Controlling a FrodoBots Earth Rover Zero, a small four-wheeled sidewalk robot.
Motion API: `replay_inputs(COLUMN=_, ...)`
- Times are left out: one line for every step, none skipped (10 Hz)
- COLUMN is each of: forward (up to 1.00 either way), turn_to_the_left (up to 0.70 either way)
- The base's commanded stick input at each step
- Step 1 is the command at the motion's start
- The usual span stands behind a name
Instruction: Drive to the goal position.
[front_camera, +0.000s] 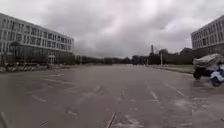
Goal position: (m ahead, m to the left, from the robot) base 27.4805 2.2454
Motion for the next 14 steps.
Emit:
replay_inputs(forward=0.7, turn_to_the_left=0.0)
replay_inputs(forward=0.7, turn_to_the_left=0.0)
replay_inputs(forward=0.7, turn_to_the_left=0.0)
replay_inputs(forward=0.7, turn_to_the_left=0.0)
replay_inputs(forward=0.7, turn_to_the_left=0.0)
replay_inputs(forward=0.7, turn_to_the_left=0.0)
replay_inputs(forward=0.7, turn_to_the_left=0.0)
replay_inputs(forward=0.7, turn_to_the_left=0.0)
replay_inputs(forward=0.7, turn_to_the_left=0.0)
replay_inputs(forward=0.7, turn_to_the_left=0.0)
replay_inputs(forward=0.7, turn_to_the_left=0.0)
replay_inputs(forward=0.7, turn_to_the_left=0.0)
replay_inputs(forward=0.7, turn_to_the_left=0.0)
replay_inputs(forward=0.7, turn_to_the_left=0.0)
